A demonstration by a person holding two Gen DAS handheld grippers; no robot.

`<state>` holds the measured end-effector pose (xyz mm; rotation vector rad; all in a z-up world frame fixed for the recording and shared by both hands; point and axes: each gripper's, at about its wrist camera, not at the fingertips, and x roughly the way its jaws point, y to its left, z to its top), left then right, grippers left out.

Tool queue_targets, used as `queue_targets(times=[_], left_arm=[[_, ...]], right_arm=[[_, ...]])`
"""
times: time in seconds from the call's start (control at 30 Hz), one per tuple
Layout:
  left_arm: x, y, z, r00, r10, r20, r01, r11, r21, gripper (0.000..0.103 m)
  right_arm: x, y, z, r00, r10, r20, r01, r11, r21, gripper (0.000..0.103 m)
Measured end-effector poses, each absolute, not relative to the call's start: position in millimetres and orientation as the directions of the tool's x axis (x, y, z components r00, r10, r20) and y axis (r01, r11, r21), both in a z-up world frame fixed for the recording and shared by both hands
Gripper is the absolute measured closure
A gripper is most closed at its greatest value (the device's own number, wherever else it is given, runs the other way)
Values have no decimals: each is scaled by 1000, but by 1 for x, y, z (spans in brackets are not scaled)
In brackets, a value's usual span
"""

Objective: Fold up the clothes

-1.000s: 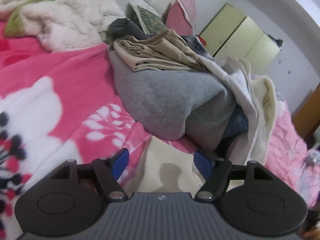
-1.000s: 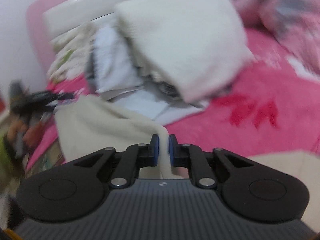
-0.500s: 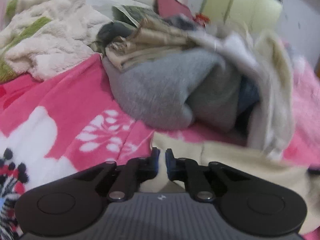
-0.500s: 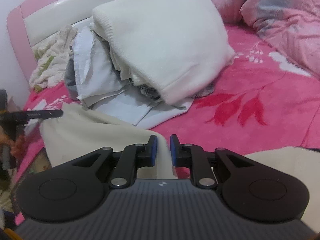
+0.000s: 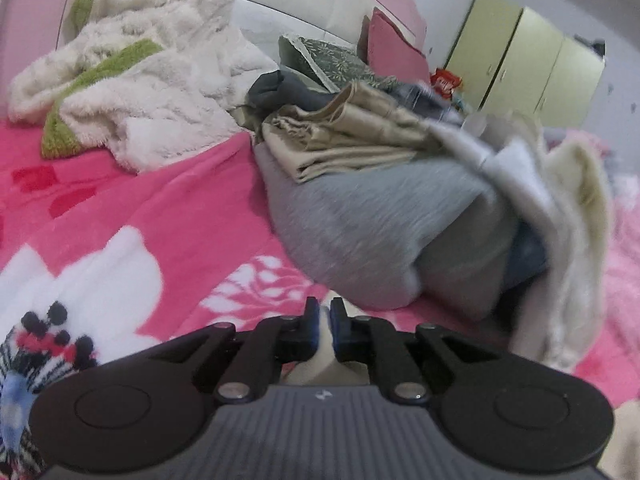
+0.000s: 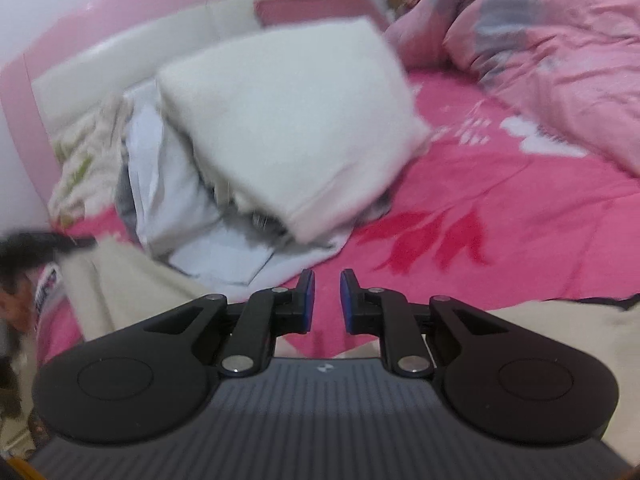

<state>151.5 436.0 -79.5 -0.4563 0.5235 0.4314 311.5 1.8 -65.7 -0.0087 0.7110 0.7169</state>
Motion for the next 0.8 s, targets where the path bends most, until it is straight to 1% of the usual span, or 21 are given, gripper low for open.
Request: queue_targets(times=[0.13,0.23,0.3,0.33,0.37,0.43,0.5,0.57,0.6,0.63,0.67,0.73,0.77,0.8], left_arm=[[154,443,-96,730,335,-596,-556,798,-233,99],[148,456,-96,729,327,-601,-577,767,-282,99],[142,460,-90,721,340,-603,-595,750,-289,97],[138,459,-86,716,356,-601,-609,739,-288,89],[135,458,-81,712,374,-595,-619,734,-280,73],[129,448,-67,716,405,-569,-619,745,-249,62],[125,431,-52,731,420,-538,-599,773,-209,61],[122,408,-40,763,378,-525,-542,816,-200,54],[121,396,-35,780,342,-523,-505,839,-203,53],[124,380,-32,797,289,-530,-453,866,-210,50],[126,365,-30,811,234,-536,-401,890,-217,49],[131,333,-26,827,122,-549,-291,928,-233,46],[136,315,-26,825,60,-561,-235,941,-245,46],[141,298,-28,819,-2,-573,-182,947,-264,46]], right_arm=[[302,-23,-64,541,586,-604,-583,778,234,89],[294,-42,-62,547,576,-608,-566,789,239,88],[289,-54,-61,551,570,-610,-555,796,242,87],[287,-60,-61,552,567,-611,-550,799,243,87],[285,-66,-60,554,563,-613,-544,802,245,87],[284,-74,-60,555,568,-608,-531,804,267,87],[288,-71,-58,551,578,-602,-537,798,274,87],[291,-63,-54,556,576,-599,-556,793,247,85],[294,-58,-51,558,573,-601,-573,790,220,81],[297,-52,-49,560,569,-603,-590,784,192,75],[300,-45,-48,562,561,-608,-619,772,141,72],[308,-30,-47,564,549,-617,-684,729,23,51],[313,-23,-47,563,544,-622,-717,696,-41,47],[319,-15,-49,540,548,-639,-752,655,-74,42]])
